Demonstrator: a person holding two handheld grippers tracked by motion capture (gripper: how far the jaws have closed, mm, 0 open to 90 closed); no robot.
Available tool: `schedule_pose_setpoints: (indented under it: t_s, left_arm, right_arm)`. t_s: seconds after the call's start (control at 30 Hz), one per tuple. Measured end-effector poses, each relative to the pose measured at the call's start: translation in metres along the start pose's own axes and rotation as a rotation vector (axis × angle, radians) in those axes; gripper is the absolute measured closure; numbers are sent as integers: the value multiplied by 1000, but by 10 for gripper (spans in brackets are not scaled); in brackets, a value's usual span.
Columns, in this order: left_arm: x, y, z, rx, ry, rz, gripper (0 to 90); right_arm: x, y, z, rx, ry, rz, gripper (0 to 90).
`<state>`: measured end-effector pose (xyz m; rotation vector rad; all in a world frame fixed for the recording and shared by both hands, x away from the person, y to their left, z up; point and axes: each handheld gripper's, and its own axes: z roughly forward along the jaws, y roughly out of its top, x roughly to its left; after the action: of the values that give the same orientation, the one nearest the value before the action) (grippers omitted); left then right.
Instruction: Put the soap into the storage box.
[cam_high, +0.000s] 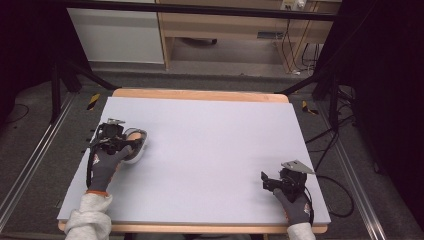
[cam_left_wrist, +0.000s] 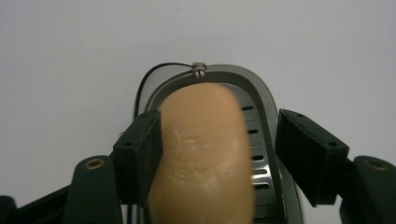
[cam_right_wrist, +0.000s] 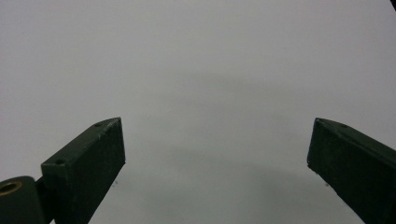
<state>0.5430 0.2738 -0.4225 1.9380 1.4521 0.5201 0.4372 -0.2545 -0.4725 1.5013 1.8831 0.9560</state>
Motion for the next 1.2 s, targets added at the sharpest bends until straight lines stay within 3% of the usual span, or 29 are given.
schedule_pose_setpoints:
  t_s: [0.23,0.6,0.9,1.2]
  left_arm:
    - [2,-1,-4,-16,-21,-15,325]
    - [-19,-3,-31,-131,-63,34,327]
    - [-34,-24,-46,-174,-74,58,305]
    - [-29,-63,-51,-155,-65,54,299]
  right_arm:
    - [0,0,0,0,-1,-1,45]
    - [0,0,-1,-3,-7,0,45]
    - [-2,-1,-2,-13,-15,13,45]
    - [-5,-1,-2,-8,-29,21,45]
